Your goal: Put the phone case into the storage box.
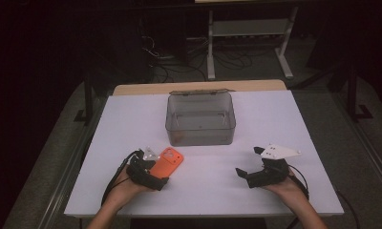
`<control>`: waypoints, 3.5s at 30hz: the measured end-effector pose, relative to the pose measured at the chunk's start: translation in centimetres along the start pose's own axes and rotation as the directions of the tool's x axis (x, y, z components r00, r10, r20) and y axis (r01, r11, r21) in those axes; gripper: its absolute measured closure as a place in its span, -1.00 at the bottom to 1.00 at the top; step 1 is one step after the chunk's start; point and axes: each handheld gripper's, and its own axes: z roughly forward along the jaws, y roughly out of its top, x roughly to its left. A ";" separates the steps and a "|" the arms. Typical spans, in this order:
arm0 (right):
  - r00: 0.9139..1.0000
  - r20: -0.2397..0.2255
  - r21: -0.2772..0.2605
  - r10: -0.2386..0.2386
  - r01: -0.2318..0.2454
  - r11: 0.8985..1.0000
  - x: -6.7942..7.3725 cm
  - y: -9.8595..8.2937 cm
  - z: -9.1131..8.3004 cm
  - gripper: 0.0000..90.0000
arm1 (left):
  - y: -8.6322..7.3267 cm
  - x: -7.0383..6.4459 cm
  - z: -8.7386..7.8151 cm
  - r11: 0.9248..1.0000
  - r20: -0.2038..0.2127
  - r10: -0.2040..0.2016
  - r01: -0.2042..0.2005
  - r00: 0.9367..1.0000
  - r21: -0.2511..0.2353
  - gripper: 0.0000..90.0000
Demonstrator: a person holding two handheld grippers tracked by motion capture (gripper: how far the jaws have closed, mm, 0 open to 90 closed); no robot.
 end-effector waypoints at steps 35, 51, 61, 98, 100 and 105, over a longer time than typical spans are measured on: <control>1.000 -0.005 -0.001 -0.001 0.001 1.000 0.0 0.0 0.1 -1.00 | -0.3 0.1 -0.2 1.000 0.033 -0.007 0.008 0.999 -0.014 -0.66; 1.000 -0.004 -0.002 0.001 -0.001 1.000 0.0 0.0 0.1 -1.00 | -0.3 1.0 -0.4 1.000 0.087 0.010 -0.009 0.996 -0.018 -0.64; 1.000 -0.003 -0.003 0.002 -0.002 1.000 -0.1 0.0 0.1 -1.00 | -0.2 1.3 -0.7 1.000 0.102 0.018 -0.016 0.995 -0.023 -0.64; 1.000 -0.001 -0.005 0.007 -0.007 1.000 -0.1 0.0 0.1 -1.00 | 0.4 2.9 -3.0 0.989 0.214 0.103 -0.076 0.971 -0.129 -0.64; 1.000 0.000 -0.005 0.007 -0.007 1.000 -0.1 0.0 0.1 -1.00 | 0.6 3.0 -3.2 0.987 0.218 0.109 -0.080 0.970 -0.138 -0.64; 1.000 0.000 -0.005 0.008 -0.008 1.000 -0.1 0.0 0.1 -1.00 | 1.2 3.0 -3.4 0.983 0.237 0.135 -0.100 0.962 -0.153 -0.64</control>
